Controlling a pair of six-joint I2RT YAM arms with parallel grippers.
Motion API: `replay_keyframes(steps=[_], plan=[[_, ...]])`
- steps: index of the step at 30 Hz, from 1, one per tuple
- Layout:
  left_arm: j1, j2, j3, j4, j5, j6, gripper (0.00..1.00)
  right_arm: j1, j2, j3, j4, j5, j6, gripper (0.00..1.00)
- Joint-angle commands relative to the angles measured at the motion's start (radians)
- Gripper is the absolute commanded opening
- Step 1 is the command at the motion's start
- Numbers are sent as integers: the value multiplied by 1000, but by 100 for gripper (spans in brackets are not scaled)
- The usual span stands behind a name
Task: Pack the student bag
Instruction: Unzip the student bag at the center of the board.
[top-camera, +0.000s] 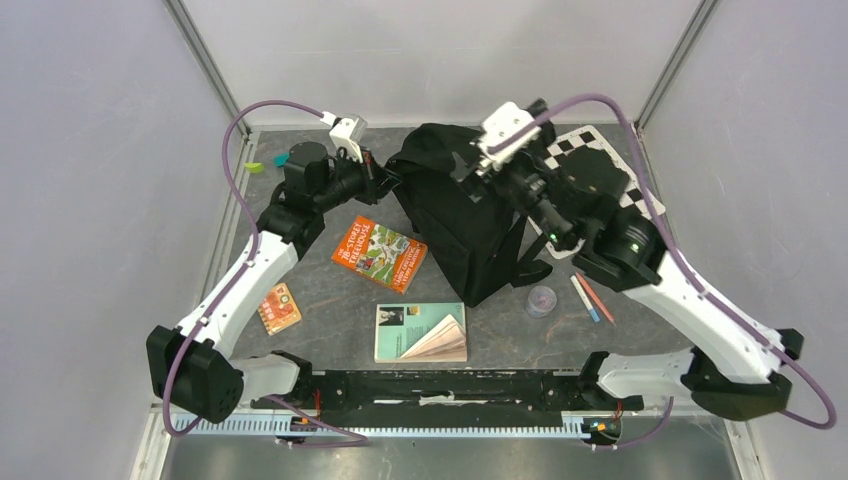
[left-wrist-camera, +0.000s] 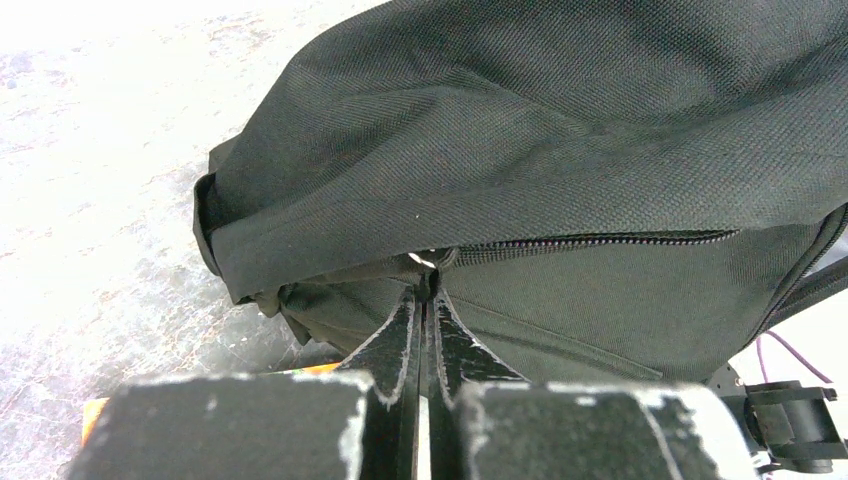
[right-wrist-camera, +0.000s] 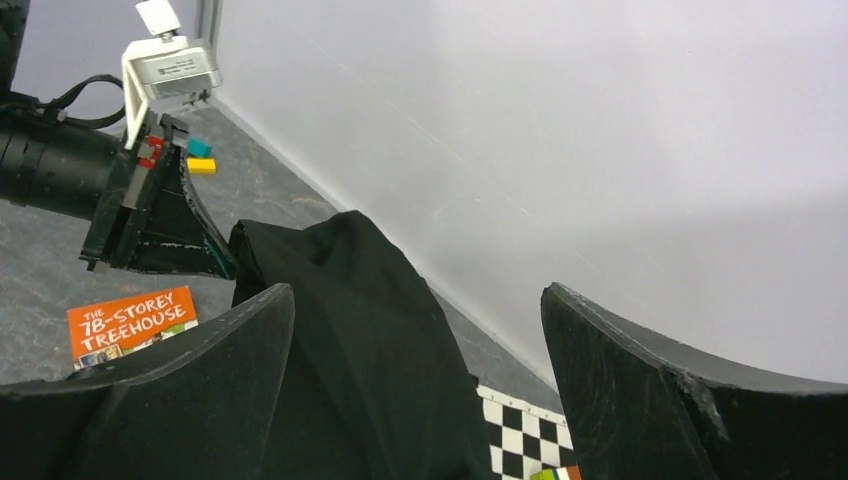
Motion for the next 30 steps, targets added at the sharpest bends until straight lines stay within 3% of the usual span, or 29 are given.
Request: replay_keyframes(steps=[1,11,19,30], plan=[[-6,-16,-5,43,36,16,2,0,139,141,-84,-47,-75,98],[-5,-26,-8,52,48,3,2,2,332,306,-277,-20,-78,98],[-5,-37,-12,56,39,2,2,3,353,255,-281,182,-86,98],[-5,-37,-11,37,-4,15,2,6,337,179,-290,250,-107,70]])
